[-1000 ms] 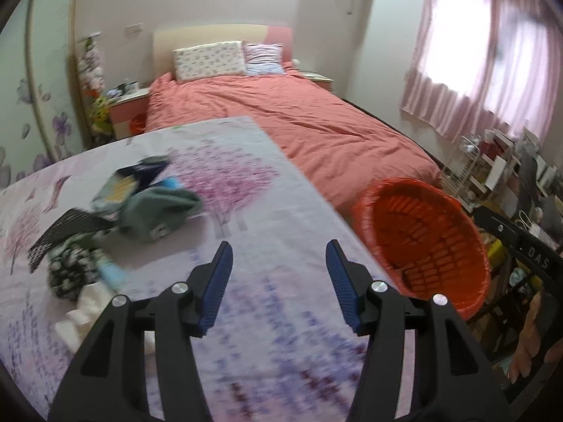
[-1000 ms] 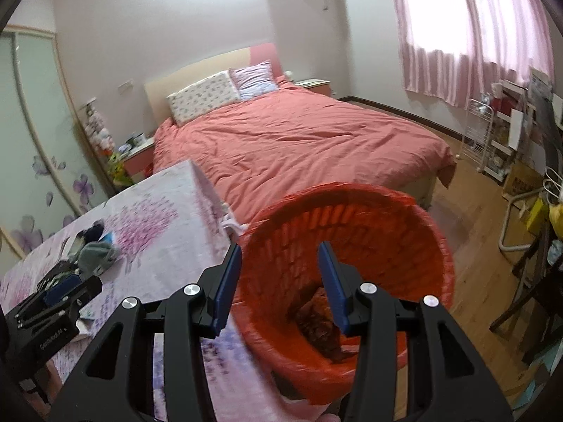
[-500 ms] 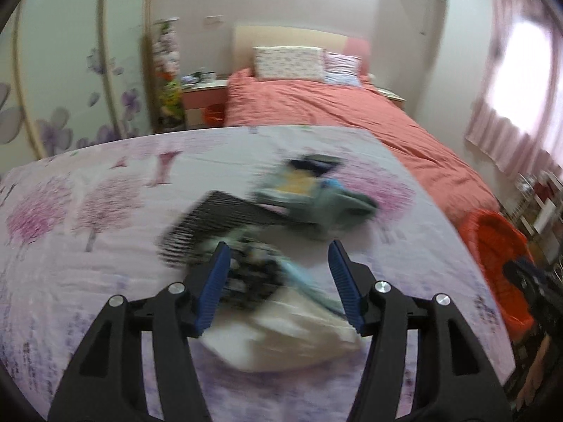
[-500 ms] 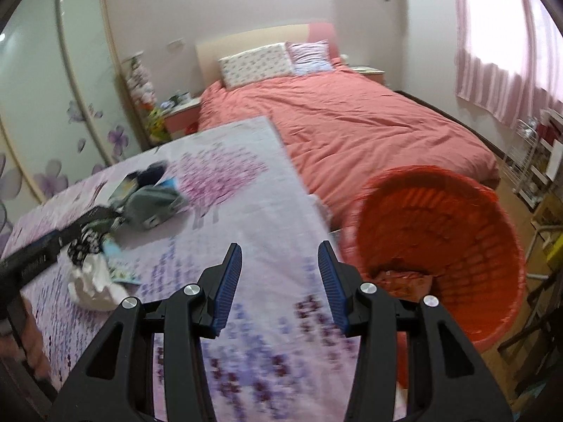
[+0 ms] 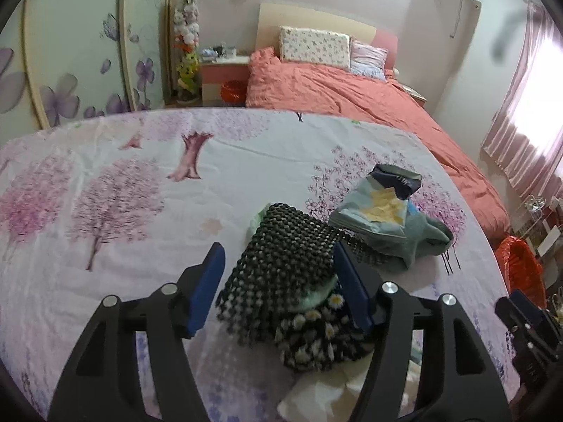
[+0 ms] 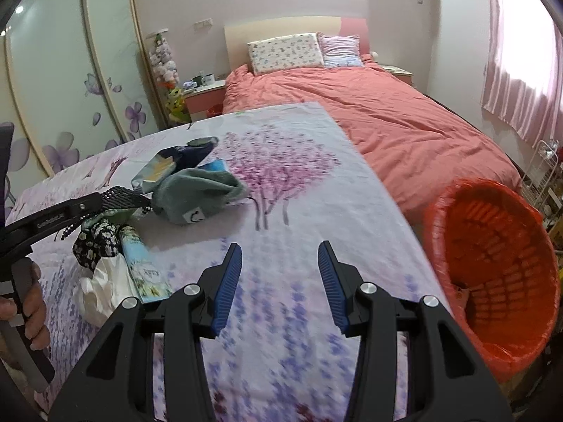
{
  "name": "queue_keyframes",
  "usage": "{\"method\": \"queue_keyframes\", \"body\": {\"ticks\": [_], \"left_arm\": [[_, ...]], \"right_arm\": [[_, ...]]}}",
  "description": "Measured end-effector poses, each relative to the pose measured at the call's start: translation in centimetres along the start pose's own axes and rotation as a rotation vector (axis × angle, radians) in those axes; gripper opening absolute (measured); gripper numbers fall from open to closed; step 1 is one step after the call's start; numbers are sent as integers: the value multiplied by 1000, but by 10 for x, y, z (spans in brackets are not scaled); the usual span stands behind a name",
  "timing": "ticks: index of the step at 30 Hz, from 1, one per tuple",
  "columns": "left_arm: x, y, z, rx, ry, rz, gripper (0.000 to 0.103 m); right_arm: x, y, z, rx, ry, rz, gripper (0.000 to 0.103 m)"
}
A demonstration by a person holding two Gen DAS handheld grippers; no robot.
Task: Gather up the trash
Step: 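Grasp the checkered net with the left tool while the right tool grasps the grey-green cloth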
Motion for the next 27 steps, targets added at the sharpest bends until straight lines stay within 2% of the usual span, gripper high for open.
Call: {"method": "queue_keyframes", "body": {"ticks": [3, 8, 13, 16, 24, 25, 27], "left_arm": [[5, -14, 5, 35, 29, 53, 62], [9, -16, 9, 75, 58, 59, 32], [5, -7, 13, 84, 55, 20, 27], [-1, 0, 18, 71, 49, -8, 27], [-8, 7, 39, 26, 48, -41, 23], [-8, 8, 42, 21, 51, -42, 23], [-8, 10, 47, 11, 55, -44, 22]], "right_arm": [[-2, -12, 11, -11, 6, 2, 46], [-8, -33, 23, -49, -27, 14, 46], [-19, -46, 37, -76, -25, 1, 47], [-26, -54, 47, -91, -19, -8, 56], [-27, -81, 61, -68, 28, 39, 56], [-25, -85, 63, -67, 38, 56, 55], [-20, -91, 64, -73, 49, 90, 40]]}}
Point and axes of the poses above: each gripper's, at about its wrist camera, not at the fingertips, and y roughly against the way its jaws point, z to its left, x to its underside, the point moved 3 cm from there along -y, roughly the way its jaws point, and after that the axes turned 14 degrees about -z, right-handed, at the moved point
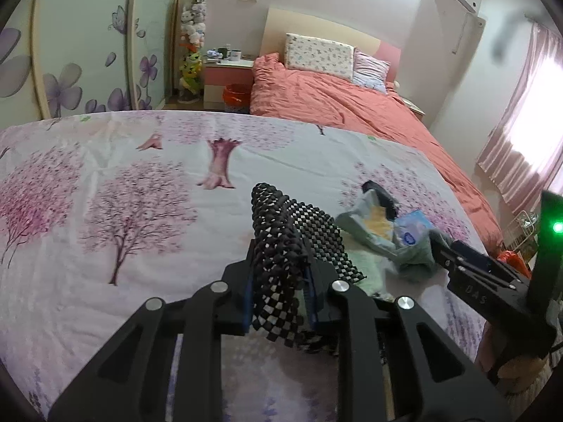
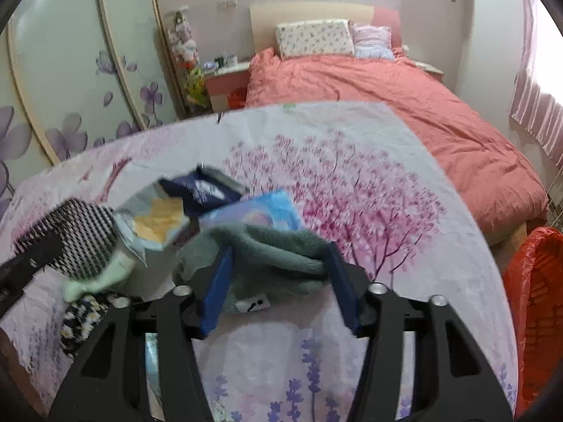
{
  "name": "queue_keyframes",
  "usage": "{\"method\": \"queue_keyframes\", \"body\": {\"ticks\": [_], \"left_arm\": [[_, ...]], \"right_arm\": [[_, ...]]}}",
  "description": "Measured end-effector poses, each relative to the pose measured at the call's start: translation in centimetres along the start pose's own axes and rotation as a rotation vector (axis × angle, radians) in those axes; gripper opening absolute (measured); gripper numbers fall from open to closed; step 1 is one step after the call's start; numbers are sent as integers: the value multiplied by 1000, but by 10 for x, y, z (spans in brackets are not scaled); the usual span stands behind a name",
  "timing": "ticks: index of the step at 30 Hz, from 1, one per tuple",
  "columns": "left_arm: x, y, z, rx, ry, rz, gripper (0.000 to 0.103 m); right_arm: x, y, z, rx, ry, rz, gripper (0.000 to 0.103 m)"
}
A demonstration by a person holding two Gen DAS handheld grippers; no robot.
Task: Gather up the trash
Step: 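Grasp the checkered net with the left tool while the right tool grasps the grey-green cloth, then carry the net and cloth over the orange basket and open both tools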
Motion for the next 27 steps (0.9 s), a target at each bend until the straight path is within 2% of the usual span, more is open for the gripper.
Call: {"method": "queue_keyframes", "body": {"ticks": [2, 5, 6, 12, 27], "left_arm": [[0, 0, 6, -9, 2, -2, 20], [-1, 4, 10, -16, 6, -8, 18], [-2, 5, 11, -16, 7, -11, 17], [-5, 19, 7, -15, -7, -41, 16], [-20, 62, -26, 34, -35, -100, 16]], "right_arm": [[7, -3, -2, 3, 2, 28, 29], [11, 0, -10, 22, -14, 26, 10], [11, 2, -13, 20, -25, 28, 8], [10, 23, -27, 0, -66, -5, 7], [-11, 83, -55, 45, -74, -113, 7]]}}
Point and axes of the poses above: each gripper's, at about its wrist camera, not at the fingertips, and y roughly against the way its jaws point, z to its left, x to its underside, the point moved 3 cm from there along -y, roughly the way its jaws point, and after that the axes turned 14 degrees about -z, right-handed, at the moved point
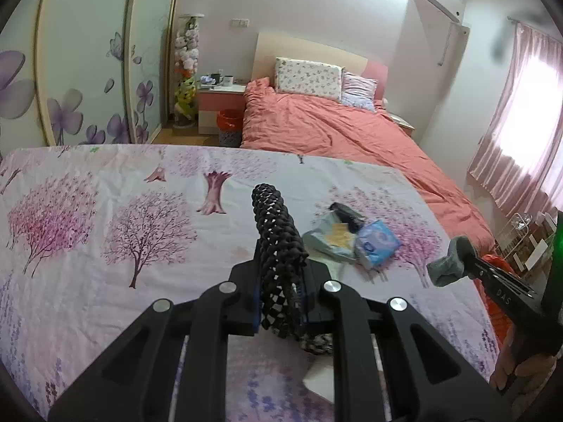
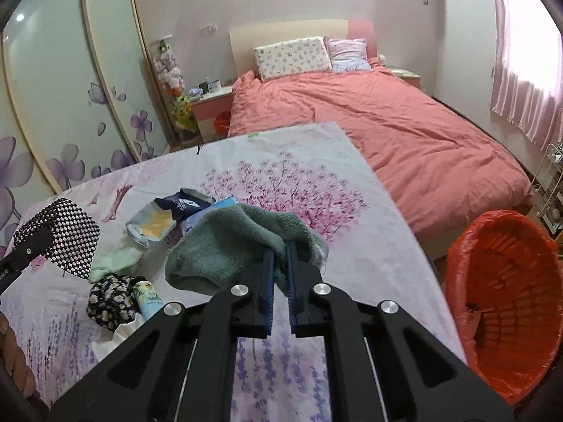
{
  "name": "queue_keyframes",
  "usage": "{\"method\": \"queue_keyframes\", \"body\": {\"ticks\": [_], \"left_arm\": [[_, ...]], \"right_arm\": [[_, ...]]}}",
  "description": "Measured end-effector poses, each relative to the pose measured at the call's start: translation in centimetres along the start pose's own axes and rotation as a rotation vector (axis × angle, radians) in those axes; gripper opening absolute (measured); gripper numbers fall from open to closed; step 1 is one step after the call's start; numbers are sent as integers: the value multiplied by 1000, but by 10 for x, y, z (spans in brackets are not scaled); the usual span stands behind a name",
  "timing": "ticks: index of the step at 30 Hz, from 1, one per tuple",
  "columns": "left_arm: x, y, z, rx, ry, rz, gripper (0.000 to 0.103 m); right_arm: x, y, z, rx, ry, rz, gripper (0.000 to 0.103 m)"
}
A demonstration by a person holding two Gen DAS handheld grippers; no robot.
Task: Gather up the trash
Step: 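Carry the net and cloth over the orange basket and open both tools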
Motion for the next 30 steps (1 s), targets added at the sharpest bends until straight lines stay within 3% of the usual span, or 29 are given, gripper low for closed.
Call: {"method": "queue_keyframes", "body": {"ticks": [14, 30], "left_arm": [[-13, 32, -60, 89, -68, -48, 16], [1, 42, -170, 267, -146, -39, 16]], "right_arm": [[-17, 51, -23, 52, 9, -134, 7], [-15, 86, -99, 171, -93, -182, 7]]}}
Point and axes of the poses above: each gripper's, at about its wrist camera, not at the fingertips, and y roughly against the way its jaws point, z to its left, x to its underside, the point moved 3 cm from there along -y, roughly the way its jaws point, and after that the axes turned 14 degrees about -z, right-handed, at the moved point
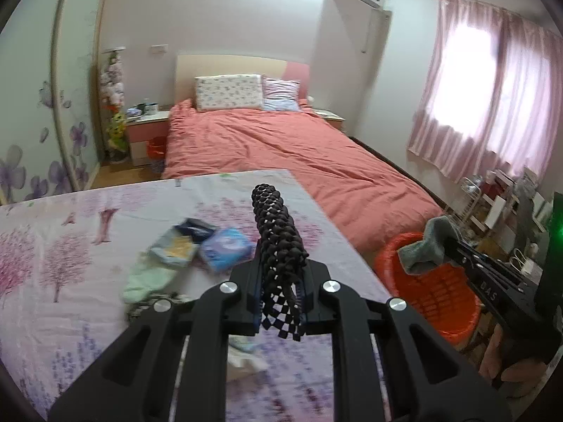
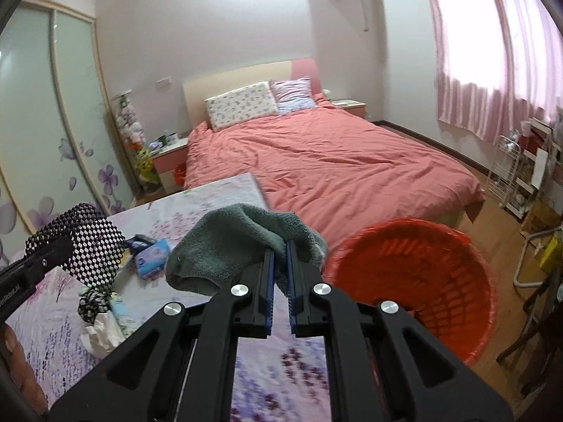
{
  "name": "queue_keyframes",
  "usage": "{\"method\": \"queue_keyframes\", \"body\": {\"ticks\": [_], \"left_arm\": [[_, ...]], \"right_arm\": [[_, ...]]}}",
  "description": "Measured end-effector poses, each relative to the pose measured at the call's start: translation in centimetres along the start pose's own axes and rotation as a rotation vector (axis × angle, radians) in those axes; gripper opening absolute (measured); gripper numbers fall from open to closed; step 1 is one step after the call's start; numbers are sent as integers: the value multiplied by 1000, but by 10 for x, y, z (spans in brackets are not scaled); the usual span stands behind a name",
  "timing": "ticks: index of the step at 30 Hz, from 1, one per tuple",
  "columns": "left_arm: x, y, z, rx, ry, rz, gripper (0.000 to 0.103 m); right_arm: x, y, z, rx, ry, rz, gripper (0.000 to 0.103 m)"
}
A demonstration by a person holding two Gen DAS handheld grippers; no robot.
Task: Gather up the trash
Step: 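Carry the net and cloth over the orange basket and open both tools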
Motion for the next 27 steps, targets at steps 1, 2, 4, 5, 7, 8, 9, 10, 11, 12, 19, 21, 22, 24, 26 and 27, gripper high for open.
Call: {"method": "queue_keyframes", "body": {"ticks": [1, 2, 4, 5, 7, 8, 9, 10, 11, 12, 19, 21, 22, 24, 26, 27], "left_arm": [[1, -1, -6, 15, -3, 2, 16], [2, -2, -14, 28, -6, 3, 16], [4, -4, -31, 58, -16, 6, 16], [5, -5, -39, 71, -21, 8, 16], [8, -8, -55, 102, -30, 13, 16], [10, -9, -62, 116, -33, 15, 16], [11, -11, -71, 131, -37, 18, 16], [12, -14, -78, 146, -40, 21, 16], [13, -16, -86, 160, -42, 25, 16], [15, -18, -94, 176, -43, 29, 16], [30, -42, -147, 270, -57, 66, 16], [36, -49, -163, 295, -65, 80, 16], [38, -52, -166, 305, -66, 85, 16], [43, -60, -177, 323, -64, 99, 16], [49, -68, -187, 337, -59, 115, 16], [52, -73, -193, 342, -58, 125, 16]], "right_arm": [[0, 1, -5, 8, -7, -3, 7], [0, 4, -12, 18, -16, -8, 7], [-1, 9, -23, 39, -26, -20, 7], [-2, 12, -31, 53, -34, -29, 7], [-2, 16, -41, 72, -45, -39, 7], [-3, 17, -46, 81, -51, -43, 7], [-3, 17, -48, 87, -55, -45, 7], [-3, 17, -54, 98, -61, -48, 7], [-2, 18, -57, 106, -65, -50, 7], [-2, 17, -61, 117, -70, -53, 7], [3, 16, -95, 189, -107, -56, 7], [5, 14, -109, 211, -117, -54, 7], [6, 12, -115, 223, -124, -51, 7], [8, 10, -124, 240, -137, -46, 7], [11, 6, -133, 255, -153, -38, 7], [13, 3, -139, 263, -164, -30, 7]]}}
Point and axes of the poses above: each gripper's, at about its wrist camera, not at the fingertips, and y roughly against the way its jaws point, z to its left, x to its underside, the point moved 3 cm from there along -y, roughly the way its jaws point, and after that the axes turned 14 degrees about -z, right-handed, at the moved point
